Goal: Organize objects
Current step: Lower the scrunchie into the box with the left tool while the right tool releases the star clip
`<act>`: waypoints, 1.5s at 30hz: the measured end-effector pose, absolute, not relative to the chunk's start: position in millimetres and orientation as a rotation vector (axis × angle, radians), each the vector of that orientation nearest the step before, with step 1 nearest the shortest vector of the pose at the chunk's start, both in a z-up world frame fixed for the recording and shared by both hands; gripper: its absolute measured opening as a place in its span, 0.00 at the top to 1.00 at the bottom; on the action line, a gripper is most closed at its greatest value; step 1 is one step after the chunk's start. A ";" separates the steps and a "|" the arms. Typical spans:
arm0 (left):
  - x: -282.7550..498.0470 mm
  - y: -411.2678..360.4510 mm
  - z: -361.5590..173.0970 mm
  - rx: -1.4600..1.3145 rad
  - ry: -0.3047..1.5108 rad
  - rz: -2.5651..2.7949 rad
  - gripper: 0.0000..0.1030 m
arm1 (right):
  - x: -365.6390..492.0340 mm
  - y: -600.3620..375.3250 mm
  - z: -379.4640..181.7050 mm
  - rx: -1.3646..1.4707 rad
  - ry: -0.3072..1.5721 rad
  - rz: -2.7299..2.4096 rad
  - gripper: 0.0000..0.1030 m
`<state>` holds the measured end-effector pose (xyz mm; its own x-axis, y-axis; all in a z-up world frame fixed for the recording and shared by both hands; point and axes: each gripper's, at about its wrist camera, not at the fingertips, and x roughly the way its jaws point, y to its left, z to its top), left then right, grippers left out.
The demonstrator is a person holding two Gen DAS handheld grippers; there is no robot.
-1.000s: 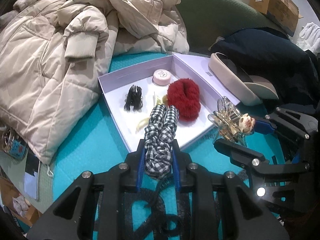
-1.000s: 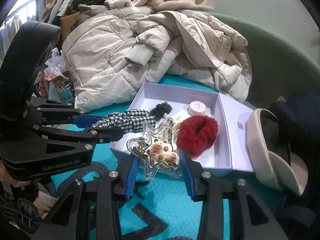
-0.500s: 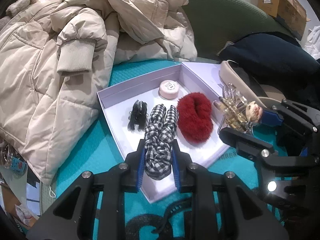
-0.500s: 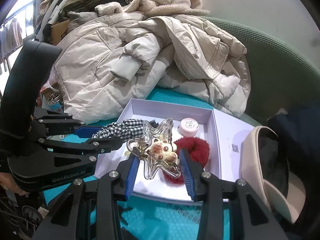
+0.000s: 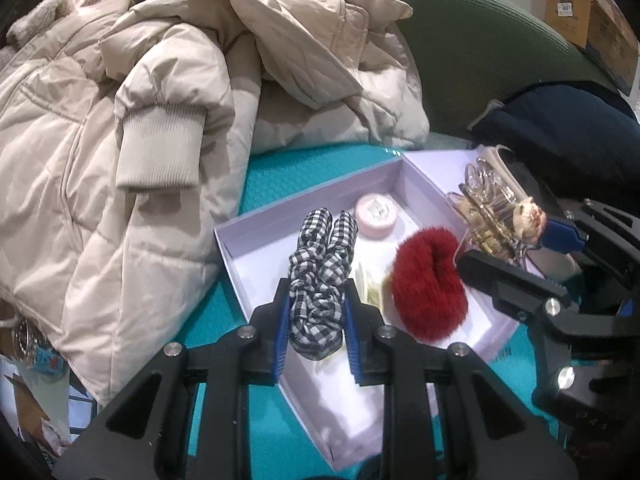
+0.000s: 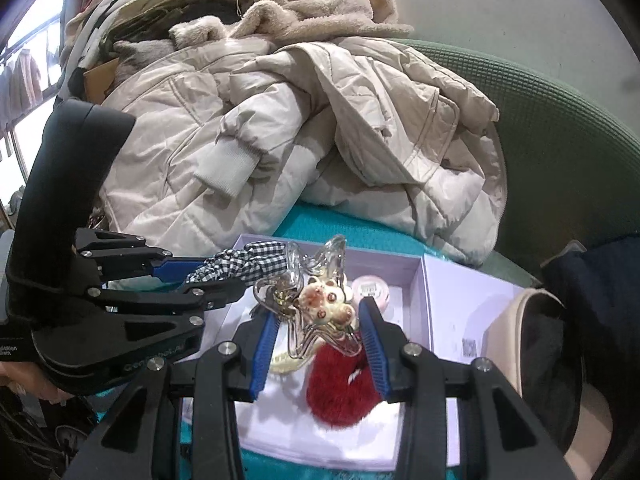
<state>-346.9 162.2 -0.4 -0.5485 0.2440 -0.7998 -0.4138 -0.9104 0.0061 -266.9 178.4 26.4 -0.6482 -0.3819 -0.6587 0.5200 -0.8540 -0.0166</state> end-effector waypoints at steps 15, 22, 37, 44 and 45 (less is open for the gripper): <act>-386.0 170.4 -28.7 -1.267 0.276 2.499 0.78 | -305.5 181.2 2.3 0.943 0.218 -2.471 0.60; -394.3 175.7 -40.2 -1.299 0.296 2.499 0.78 | -310.8 181.5 -16.5 0.981 0.238 -2.467 0.60; -393.4 171.1 -43.7 -1.349 0.272 2.481 0.71 | -304.4 180.0 -11.9 0.989 0.254 -2.477 0.57; -382.0 164.7 -35.9 -1.366 0.251 2.486 0.71 | -295.1 189.9 -6.5 1.020 0.232 -2.498 0.57; -380.0 163.8 -33.8 -1.364 0.246 2.484 0.71 | -293.2 191.6 -4.5 1.022 0.228 -2.503 0.57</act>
